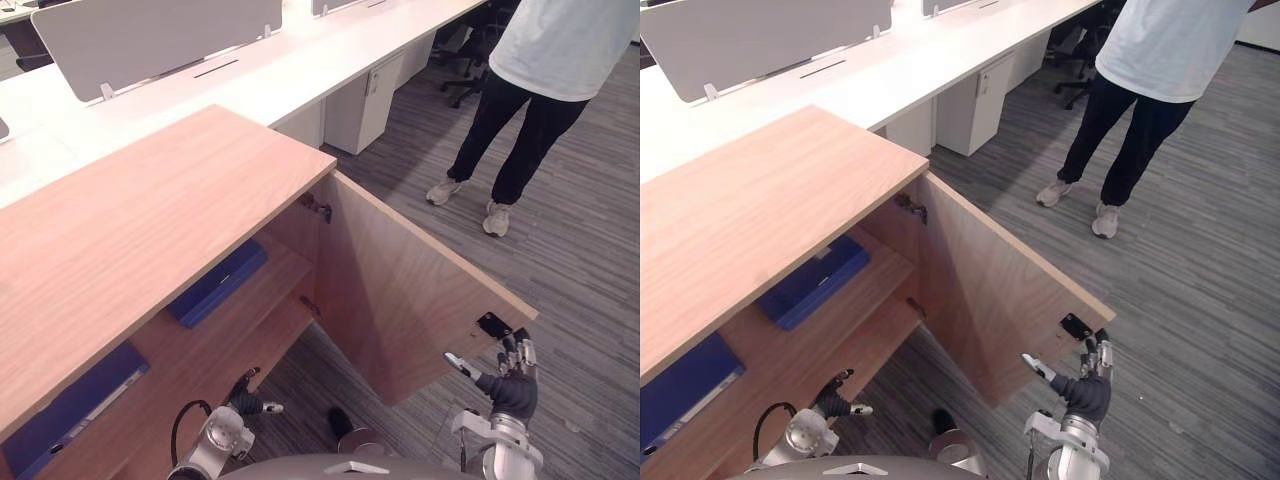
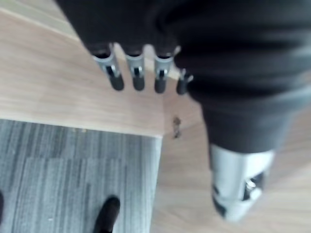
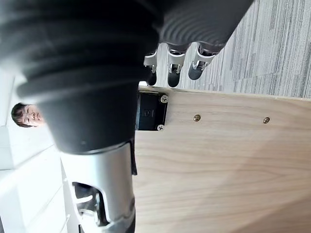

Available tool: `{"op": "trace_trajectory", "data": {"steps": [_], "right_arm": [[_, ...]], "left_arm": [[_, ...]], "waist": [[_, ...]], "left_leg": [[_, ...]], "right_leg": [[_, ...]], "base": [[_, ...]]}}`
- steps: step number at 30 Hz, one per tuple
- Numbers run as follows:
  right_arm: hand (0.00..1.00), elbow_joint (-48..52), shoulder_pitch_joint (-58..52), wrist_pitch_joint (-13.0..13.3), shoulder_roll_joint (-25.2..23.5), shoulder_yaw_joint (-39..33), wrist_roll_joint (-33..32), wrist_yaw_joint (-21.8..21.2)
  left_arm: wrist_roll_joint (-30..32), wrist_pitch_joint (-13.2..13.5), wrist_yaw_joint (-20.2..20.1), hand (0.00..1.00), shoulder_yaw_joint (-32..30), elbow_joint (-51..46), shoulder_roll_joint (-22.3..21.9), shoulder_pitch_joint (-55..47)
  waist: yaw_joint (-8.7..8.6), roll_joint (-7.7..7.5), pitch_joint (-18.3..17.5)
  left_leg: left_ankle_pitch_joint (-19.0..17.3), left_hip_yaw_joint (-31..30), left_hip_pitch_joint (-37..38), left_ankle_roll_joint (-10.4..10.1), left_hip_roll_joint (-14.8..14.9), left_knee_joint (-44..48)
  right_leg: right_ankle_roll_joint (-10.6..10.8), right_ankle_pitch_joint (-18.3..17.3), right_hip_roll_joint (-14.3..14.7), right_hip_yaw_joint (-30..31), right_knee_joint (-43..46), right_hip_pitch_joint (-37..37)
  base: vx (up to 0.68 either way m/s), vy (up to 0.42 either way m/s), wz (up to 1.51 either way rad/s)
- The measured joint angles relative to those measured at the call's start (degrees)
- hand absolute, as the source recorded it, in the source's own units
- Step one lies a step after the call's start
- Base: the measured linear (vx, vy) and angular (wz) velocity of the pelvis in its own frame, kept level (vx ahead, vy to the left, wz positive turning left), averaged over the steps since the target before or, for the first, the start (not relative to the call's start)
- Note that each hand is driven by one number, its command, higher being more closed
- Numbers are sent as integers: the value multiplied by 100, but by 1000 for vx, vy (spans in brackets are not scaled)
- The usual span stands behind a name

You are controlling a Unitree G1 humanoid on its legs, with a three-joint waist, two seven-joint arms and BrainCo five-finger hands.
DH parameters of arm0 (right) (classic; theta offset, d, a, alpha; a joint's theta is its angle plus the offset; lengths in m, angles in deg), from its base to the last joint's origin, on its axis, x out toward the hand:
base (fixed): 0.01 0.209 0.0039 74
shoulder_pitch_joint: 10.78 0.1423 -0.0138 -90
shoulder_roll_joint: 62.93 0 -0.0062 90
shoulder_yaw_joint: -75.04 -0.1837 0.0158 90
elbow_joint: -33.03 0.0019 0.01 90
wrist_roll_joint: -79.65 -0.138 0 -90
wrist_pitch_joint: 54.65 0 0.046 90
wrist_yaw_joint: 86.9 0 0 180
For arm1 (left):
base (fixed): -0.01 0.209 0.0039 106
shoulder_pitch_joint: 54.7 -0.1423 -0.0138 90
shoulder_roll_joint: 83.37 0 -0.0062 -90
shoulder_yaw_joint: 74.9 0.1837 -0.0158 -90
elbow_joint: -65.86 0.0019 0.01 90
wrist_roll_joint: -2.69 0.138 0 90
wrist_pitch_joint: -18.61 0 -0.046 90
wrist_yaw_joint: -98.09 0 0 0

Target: Walk over to the cabinet, pick up the folder, carry it to the office cabinet, place the folder inside the office cabinet, then close the office cabinet door

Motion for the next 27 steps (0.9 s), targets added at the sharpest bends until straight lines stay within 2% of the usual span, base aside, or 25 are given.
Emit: {"op": "trace_trajectory", "data": {"steps": [3, 4, 11, 13, 16, 19, 21, 22, 27], "right_arm": [[0, 42, -230, 1, 23, 213, 129, -20], [0, 105, -348, 0, 34, 261, 188, -24], [0, 561, -722, -2, 54, 558, 153, -22], [0, 715, -822, -2, 61, 576, 5, -21], [0, 802, -954, -2, 59, 576, -132, 2], [0, 854, -979, -2, 54, 578, -128, 90], [0, 899, -976, -3, 46, 584, 81, 276], [0, 899, -976, -3, 46, 578, 187, 295], [0, 991, -909, 56, 32, 464, 715, 322]], "left_arm": [[174, 1, -3, 0, 125, -1, 21, -48], [213, 5, -4, 0, 202, -1, 21, -48], [383, 97, -15, 0, 597, -32, 80, -27], [426, 110, -161, 0, 785, -338, 112, -63], [443, 267, -236, 0, 787, -614, 107, -423], [551, 342, -234, 0, 788, -312, 106, -650], [626, 333, -157, 0, 765, 269, 84, -458], [663, 304, -116, 0, 764, 445, 86, -350], [666, 243, 31, 0, 772, 538, 104, -173]], "waist": [[6, -128, 13], [30, -129, -42], [21, -160, -60], [19, -161, -61], [20, -175, -75], [32, -172, -78], [42, -143, -152], [41, -187, -178], [55, -263, -368]], "left_leg": [[1, -25, 81, -2, -7, -28], [34, -28, 115, 38, -33, -119], [151, -43, 194, 28, -57, -279], [145, -118, 168, 40, -55, -279], [165, -212, 137, 36, -32, -279], [177, -229, 125, 19, -16, -279], [193, -257, 105, 25, -17, -279], [198, -258, 105, 29, -16, -279], [202, -259, 160, 24, -3, -278]], "right_leg": [[-22, -143, 3, -3, 158, 29], [46, -198, 47, -1, 186, 21], [109, -219, 78, 5, 251, 17], [143, -245, 68, -26, 275, 17], [171, -265, 67, -130, 283, 21], [174, -267, 82, -146, 274, 21], [173, -265, 85, -145, 272, 20], [172, -264, 86, -142, 272, 19], [126, -242, 76, -124, 283, 59]], "base": [[-66, -50, 1], [-36, -56, 1], [-11, -41, 0], [4, -45, 11], [14, -44, 13], [10, -49, 4], [-7, -39, 7], [-13, -36, 3], [-10, -22, -1]]}}
